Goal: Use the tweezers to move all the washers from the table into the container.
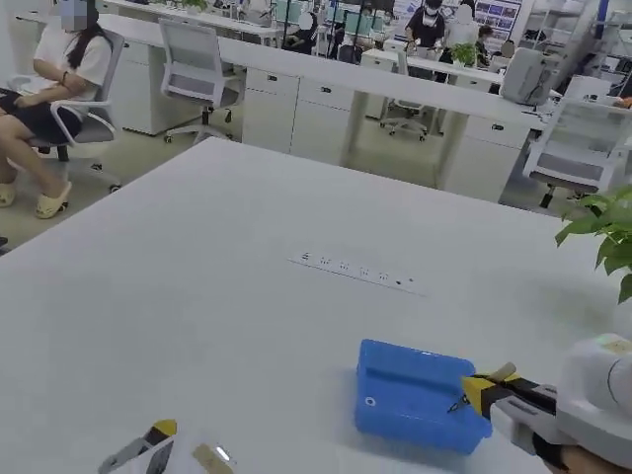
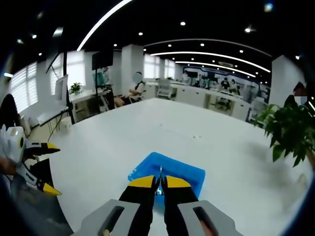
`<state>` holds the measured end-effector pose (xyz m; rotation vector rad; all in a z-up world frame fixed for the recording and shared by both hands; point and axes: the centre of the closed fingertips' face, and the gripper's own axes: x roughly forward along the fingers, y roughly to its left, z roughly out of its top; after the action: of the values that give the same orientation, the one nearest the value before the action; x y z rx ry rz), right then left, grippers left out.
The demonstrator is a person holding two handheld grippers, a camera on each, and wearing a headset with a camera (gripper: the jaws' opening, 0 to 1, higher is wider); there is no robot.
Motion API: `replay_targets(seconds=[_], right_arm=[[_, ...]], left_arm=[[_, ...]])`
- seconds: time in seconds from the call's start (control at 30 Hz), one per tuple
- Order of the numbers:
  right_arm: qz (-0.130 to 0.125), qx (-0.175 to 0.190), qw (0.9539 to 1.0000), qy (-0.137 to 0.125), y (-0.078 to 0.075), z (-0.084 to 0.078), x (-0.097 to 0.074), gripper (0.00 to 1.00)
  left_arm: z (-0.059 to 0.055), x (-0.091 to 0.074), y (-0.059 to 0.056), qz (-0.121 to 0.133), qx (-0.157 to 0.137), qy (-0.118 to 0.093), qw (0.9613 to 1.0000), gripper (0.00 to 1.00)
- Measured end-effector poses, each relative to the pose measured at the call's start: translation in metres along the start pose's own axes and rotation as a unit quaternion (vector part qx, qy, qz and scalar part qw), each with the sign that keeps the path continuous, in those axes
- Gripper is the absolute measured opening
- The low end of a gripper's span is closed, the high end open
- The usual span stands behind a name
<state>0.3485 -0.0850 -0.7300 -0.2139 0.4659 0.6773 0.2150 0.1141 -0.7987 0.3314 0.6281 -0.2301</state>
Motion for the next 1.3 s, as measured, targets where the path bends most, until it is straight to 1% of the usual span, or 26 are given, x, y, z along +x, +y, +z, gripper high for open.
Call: replay_targets(seconds=[0.13, 0.23, 0.3, 0.4, 0.6, 0.77, 0.83, 1.13, 1.23, 1.3], right_arm=[[0.002, -0.003, 1.0000, 0.008, 0.004, -0.011, -0.006, 0.03], [0.006, 0.008, 0.9998, 0.014, 0.007, -0.021, -0.008, 0.03], [0.007, 0.017, 0.9997, 0.018, 0.008, -0.027, -0.010, 0.03], [0.011, 0.019, 0.9993, 0.031, 0.011, -0.041, -0.011, 0.03], [0.016, 0.025, 0.9984, 0.048, 0.014, -0.057, -0.011, 0.03], [0.020, 0.047, 0.9967, 0.064, 0.015, -0.074, -0.005, 0.03], [0.021, 0.052, 0.9962, 0.067, 0.014, -0.078, -0.003, 0.03], [0.021, 0.056, 0.9954, 0.075, 0.014, -0.084, 0.007, 0.03], [0.021, 0.052, 0.9952, 0.080, 0.015, -0.088, 0.010, 0.03], [0.020, 0.051, 0.9951, 0.082, 0.015, -0.090, 0.011, 0.03]], left_arm=[[0.001, -0.001, 0.000, 0.000, -0.001, -0.003, 1.0000, 0.87], [0.004, -0.002, 0.000, 0.000, 0.000, -0.011, 0.9999, 0.87], [0.003, -0.001, 0.001, 0.002, 0.000, -0.010, 1.0000, 0.87], [0.003, -0.002, 0.002, 0.004, -0.003, -0.008, 1.0000, 0.87], [0.003, -0.001, 0.001, 0.003, -0.001, -0.008, 1.0000, 0.87], [0.002, -0.001, 0.001, 0.002, 0.000, -0.007, 1.0000, 0.87], [0.002, -0.001, 0.001, 0.003, 0.000, -0.005, 1.0000, 0.87], [0.000, 0.000, 0.000, 0.001, 0.002, 0.000, 1.0000, 0.87], [0.001, 0.001, 0.000, 0.000, 0.002, -0.001, 1.0000, 0.87], [0.000, 0.001, -0.001, -0.001, 0.005, 0.003, 1.0000, 0.87]])
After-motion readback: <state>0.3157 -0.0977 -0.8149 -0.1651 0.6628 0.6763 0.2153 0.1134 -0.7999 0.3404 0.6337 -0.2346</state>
